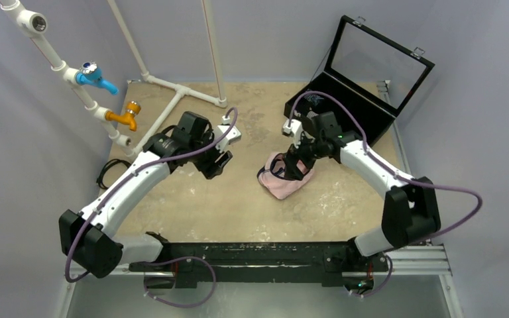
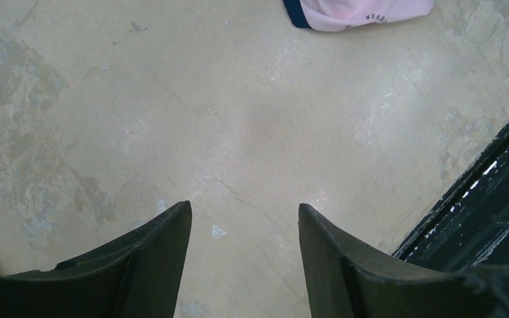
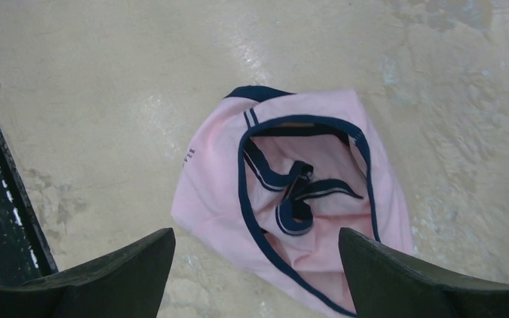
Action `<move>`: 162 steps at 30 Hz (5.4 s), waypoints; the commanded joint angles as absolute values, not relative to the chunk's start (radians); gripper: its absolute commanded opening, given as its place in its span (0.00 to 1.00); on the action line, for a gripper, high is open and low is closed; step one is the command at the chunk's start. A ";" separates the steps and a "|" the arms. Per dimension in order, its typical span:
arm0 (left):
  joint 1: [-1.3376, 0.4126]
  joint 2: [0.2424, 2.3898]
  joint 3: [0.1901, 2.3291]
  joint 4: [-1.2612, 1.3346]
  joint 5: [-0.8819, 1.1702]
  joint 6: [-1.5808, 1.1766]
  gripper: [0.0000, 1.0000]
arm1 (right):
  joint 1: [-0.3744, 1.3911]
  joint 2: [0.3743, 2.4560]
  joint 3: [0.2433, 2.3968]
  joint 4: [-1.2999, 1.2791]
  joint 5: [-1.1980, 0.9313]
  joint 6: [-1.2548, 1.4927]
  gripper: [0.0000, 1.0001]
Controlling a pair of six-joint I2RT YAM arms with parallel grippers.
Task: Roll the underwear
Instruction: Move the underwear to the center of the board, then pick up the underwear from the center of the board, then place the underwear at the center of the board, then flatten out the underwear at the center of the board.
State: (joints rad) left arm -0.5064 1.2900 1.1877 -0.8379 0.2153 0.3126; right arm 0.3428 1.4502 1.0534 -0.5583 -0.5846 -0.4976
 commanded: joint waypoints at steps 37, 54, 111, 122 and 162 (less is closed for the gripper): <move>-0.360 1.267 1.194 -0.684 0.306 0.252 0.57 | 0.568 1.638 1.707 -0.832 -0.744 -0.481 0.00; -0.357 1.252 1.132 -0.686 0.454 0.333 0.59 | 0.477 1.563 1.310 -0.597 -0.495 -0.339 0.24; -0.356 1.372 1.191 -0.463 0.800 0.047 0.57 | 0.529 1.600 1.639 -0.845 -0.842 -0.463 0.00; -0.373 1.349 1.135 -0.359 0.807 -0.009 0.57 | 0.485 1.628 1.599 -0.815 -0.947 -0.421 0.00; -0.423 1.632 1.187 -0.146 0.959 -0.399 0.38 | 0.403 1.644 1.564 -0.753 -0.999 -0.321 0.00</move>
State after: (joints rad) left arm -0.4320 1.6188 1.1526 -0.2096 0.9165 -0.3565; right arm 0.3992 1.6932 1.5639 -0.7845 -0.9855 -0.3305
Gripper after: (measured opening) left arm 0.405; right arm 0.005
